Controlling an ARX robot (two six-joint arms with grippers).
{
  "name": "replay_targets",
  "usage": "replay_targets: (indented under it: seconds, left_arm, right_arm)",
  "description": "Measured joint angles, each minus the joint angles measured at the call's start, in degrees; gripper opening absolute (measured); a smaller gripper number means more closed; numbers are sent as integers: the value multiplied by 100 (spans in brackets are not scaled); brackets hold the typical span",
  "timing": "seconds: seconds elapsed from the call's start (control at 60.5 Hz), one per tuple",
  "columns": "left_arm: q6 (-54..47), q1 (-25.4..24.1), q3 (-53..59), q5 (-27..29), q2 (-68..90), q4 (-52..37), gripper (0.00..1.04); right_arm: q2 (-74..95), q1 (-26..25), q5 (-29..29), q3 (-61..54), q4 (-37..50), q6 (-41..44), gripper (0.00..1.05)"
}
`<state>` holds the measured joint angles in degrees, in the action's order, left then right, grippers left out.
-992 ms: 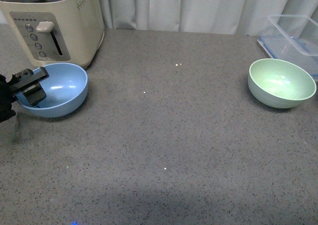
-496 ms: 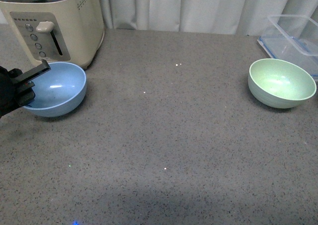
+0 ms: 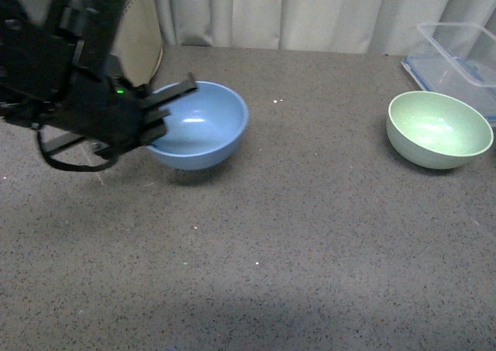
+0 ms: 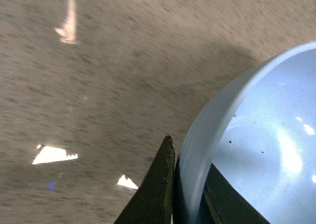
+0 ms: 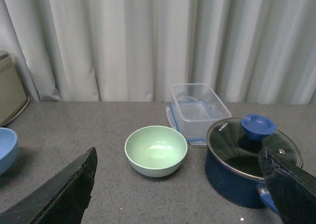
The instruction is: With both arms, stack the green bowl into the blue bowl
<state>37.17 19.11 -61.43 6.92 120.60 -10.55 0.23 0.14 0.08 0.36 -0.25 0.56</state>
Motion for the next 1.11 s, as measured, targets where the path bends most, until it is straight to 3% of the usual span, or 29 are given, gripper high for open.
replay_targets:
  seconds: [0.215, 0.694, 0.959, 1.107]
  left_arm:
    - [308, 551, -496, 17, 511, 149, 6]
    - [404, 535, -828, 33, 754, 282, 6]
    - [452, 402, -780, -188, 667, 328, 46]
    - [426, 92, -481, -273, 221, 162, 70]
  right_arm:
    - [0, 0, 0, 0, 0, 0, 96]
    - [0, 0, 0, 0, 0, 0, 96]
    - [0, 0, 0, 0, 0, 0, 96]
    - [0, 0, -2, 0, 0, 0, 96]
